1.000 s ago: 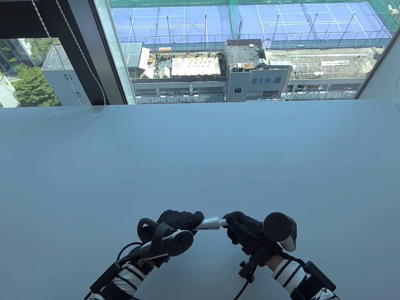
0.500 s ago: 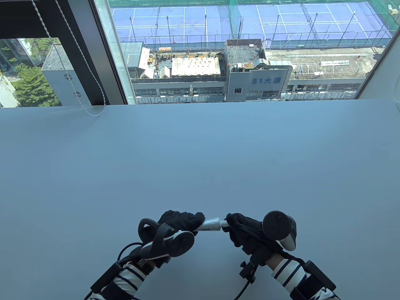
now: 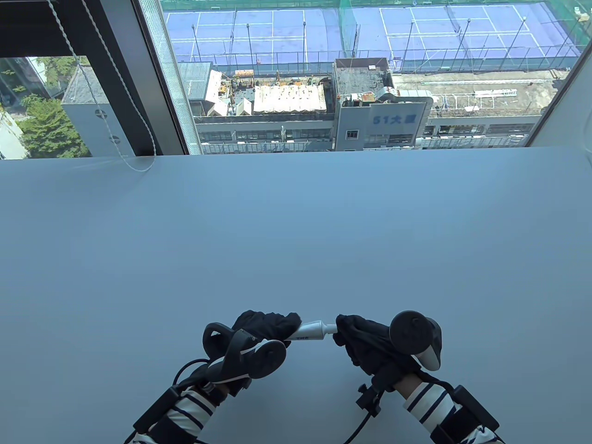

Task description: Screw tube cap onto toothpaste tube (Screw with right hand)

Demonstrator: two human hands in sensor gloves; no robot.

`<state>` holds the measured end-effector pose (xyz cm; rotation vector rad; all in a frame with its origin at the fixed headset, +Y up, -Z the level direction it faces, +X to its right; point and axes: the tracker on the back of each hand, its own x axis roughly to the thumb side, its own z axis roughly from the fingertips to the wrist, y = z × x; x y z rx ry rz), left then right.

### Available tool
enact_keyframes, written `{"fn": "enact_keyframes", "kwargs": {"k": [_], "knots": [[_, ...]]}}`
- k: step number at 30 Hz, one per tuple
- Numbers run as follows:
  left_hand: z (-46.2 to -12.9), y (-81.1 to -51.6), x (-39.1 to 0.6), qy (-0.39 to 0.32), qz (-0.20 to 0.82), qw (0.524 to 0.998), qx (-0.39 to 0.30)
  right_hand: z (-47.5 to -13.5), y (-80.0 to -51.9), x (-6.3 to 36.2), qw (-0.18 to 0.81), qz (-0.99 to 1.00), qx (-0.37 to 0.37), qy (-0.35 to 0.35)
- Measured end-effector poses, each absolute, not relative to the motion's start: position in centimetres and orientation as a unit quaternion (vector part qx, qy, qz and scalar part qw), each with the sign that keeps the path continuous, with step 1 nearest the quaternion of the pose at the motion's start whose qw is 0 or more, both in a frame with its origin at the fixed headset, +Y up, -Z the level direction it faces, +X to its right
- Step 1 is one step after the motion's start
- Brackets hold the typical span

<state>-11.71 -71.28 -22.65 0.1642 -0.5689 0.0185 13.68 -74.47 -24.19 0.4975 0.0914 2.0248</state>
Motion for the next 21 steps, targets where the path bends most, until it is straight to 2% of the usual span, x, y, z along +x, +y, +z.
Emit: {"fn": "enact_keyframes", "kwargs": {"k": [8,10,16,21], "knots": [[-22.7,-71.2,-11.8,-0.279,0.012,0.957,0.081,-24.1,-74.5,12.9,0.541,0.792,0.276,0.066],[-22.6,-71.2,-11.8,-0.281,0.015,0.956,0.082,-24.1,-74.5,12.7,0.541,0.791,0.278,0.066],[-22.6,-71.3,-11.7,-0.282,0.012,0.956,0.08,-24.1,-74.8,13.3,0.518,0.826,0.217,0.05],[-22.7,-71.3,-11.9,-0.277,0.015,0.958,0.077,-24.2,-74.7,13.0,0.542,0.794,0.267,0.07]]}}
